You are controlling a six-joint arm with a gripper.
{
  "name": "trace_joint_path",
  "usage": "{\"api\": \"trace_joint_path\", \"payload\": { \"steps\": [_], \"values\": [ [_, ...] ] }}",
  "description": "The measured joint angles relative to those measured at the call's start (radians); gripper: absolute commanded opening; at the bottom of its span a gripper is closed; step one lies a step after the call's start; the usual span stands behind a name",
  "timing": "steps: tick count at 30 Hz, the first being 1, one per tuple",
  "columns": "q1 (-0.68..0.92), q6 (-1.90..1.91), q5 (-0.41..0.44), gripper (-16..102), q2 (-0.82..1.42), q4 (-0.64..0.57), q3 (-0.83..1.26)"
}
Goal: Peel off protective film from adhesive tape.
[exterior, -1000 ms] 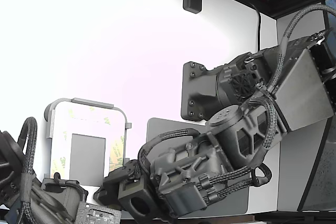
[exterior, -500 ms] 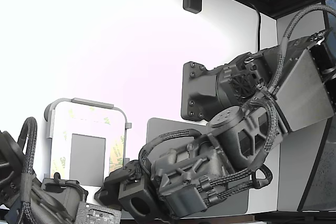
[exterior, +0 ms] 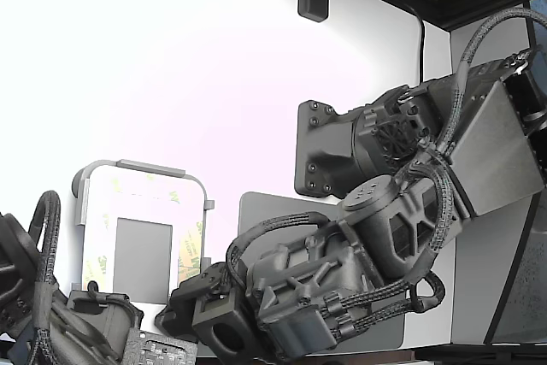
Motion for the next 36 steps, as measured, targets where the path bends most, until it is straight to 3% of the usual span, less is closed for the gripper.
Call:
{"api": "trace_joint_path", "payload": {
  "steps": [36],
  "values": [
    [0.005,-0.011,-0.003,-11,-0.011,-0.011,0.002]
  ]
}}
